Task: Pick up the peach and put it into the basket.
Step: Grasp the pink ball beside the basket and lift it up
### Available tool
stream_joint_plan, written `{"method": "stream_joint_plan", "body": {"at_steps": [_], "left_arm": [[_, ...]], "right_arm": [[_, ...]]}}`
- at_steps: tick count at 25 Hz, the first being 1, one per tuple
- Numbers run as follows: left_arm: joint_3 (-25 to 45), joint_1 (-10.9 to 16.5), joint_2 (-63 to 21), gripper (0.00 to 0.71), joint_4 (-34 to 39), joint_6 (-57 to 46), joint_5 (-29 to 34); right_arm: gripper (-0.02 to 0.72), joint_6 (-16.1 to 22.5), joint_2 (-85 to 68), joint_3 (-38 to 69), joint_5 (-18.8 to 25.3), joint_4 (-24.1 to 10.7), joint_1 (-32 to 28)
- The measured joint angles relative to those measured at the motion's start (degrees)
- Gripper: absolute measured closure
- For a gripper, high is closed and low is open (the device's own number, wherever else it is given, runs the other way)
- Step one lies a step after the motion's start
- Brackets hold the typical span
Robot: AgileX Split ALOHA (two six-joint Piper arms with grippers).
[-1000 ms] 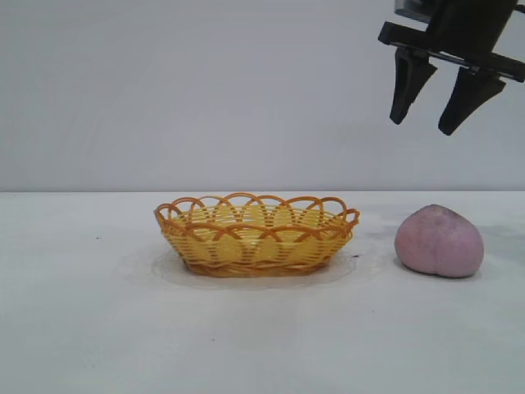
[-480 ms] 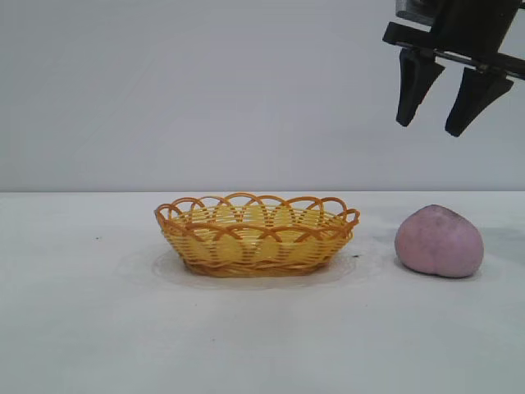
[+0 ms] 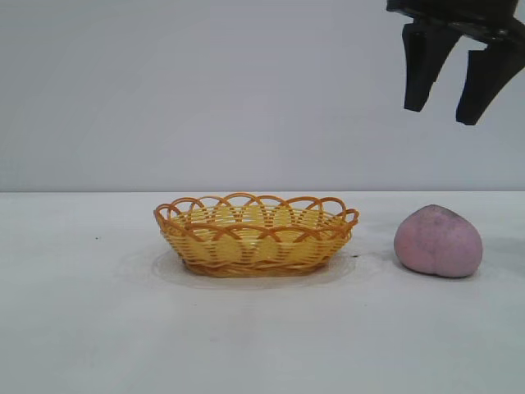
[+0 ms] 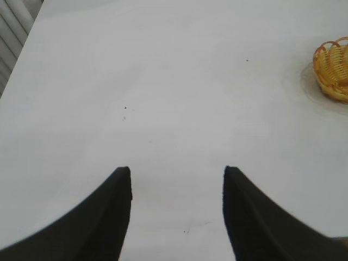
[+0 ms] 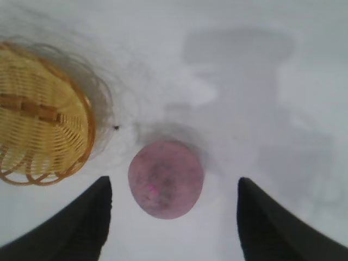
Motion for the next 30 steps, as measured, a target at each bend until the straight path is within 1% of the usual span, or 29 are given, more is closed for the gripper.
{"method": "stream_joint_plan", "body": {"at_steps": [3, 8, 20, 25, 27, 29, 30], "left_arm": [[0.0, 0.0, 0.0, 0.338, 0.0, 0.0, 0.0], [0.0, 0.0, 0.0, 0.338, 0.0, 0.0, 0.0], [0.0, 0.0, 0.0, 0.338, 0.0, 0.0, 0.0], [0.0, 0.0, 0.0, 0.338, 0.0, 0.0, 0.0], [0.0, 0.0, 0.0, 0.338, 0.0, 0.0, 0.0], [0.0, 0.0, 0.0, 0.338, 0.0, 0.0, 0.0], [0.0, 0.0, 0.0, 0.338, 0.0, 0.0, 0.0]], "right_arm": [[0.279, 0.0, 0.1, 0.0, 0.5, -0.3, 0.8], [0.279, 0.0, 3.9, -0.1, 2.9, -0.4, 0.8], [0.279, 0.1, 12.7, -0.1, 2.8, -0.3, 0.8], [0.491, 0.1, 13.5, -0.1, 2.7, -0.1, 0.8], [0.591, 0.1, 13.6, -0.1, 2.7, -0.1, 0.8], [0.654, 0.1, 13.6, -0.1, 2.7, -0.1, 0.8], [0.643, 0.1, 13.6, -0.2, 2.7, -0.1, 0.8]]}}
